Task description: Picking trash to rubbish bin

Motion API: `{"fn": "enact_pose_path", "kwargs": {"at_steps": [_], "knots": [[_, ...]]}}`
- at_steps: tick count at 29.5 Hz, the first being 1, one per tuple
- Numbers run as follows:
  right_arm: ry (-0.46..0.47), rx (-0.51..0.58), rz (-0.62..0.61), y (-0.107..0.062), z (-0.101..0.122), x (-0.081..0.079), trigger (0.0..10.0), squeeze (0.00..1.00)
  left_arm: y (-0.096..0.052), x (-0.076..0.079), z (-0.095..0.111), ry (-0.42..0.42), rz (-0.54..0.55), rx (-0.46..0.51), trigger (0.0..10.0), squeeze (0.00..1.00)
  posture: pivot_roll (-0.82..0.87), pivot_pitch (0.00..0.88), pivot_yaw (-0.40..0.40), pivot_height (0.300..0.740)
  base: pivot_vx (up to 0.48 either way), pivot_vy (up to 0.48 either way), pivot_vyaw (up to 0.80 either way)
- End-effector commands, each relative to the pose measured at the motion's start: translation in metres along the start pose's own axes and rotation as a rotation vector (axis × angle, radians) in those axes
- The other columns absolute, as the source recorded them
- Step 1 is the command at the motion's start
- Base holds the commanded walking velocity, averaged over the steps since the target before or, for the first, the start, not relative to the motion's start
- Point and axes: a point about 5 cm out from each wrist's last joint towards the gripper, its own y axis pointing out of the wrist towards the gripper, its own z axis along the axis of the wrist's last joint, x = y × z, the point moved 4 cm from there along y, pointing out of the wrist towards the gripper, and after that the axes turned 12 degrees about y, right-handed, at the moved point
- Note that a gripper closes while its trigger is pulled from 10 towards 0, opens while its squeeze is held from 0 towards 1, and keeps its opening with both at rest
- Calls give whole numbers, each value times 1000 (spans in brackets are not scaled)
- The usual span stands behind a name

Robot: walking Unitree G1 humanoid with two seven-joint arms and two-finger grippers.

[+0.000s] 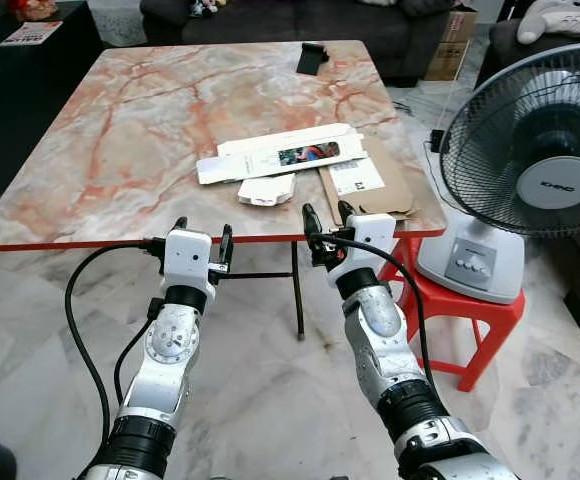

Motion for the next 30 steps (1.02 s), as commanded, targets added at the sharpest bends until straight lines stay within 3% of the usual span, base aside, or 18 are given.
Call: {"fn": "enact_pose_path", "kwargs": {"at_steps": [1, 10, 14, 30], "knots": [[-6, 9, 21, 3, 4, -6, 10000, 0, 5, -4, 7, 10, 12, 22, 10000, 0, 96, 154, -12, 740, 0, 0, 0], [-22, 8, 30, 3, 3, -8, 10000, 0, 9, -8, 10, 30, 21, 27, 10000, 0, 97, 148, -7, 740, 0, 0, 0], [-31, 5, 35, 2, 2, -9, 10000, 0, 10, -8, 11, 24, 21, 33, 10000, 0, 97, 142, -6, 740, 0, 0, 800], [17, 2, 37, 5, 2, -12, 10000, 0, 10, -1, 12, 11, -18, 42, 10000, 0, 93, 106, 10, 740, 284, 0, -97]]}}
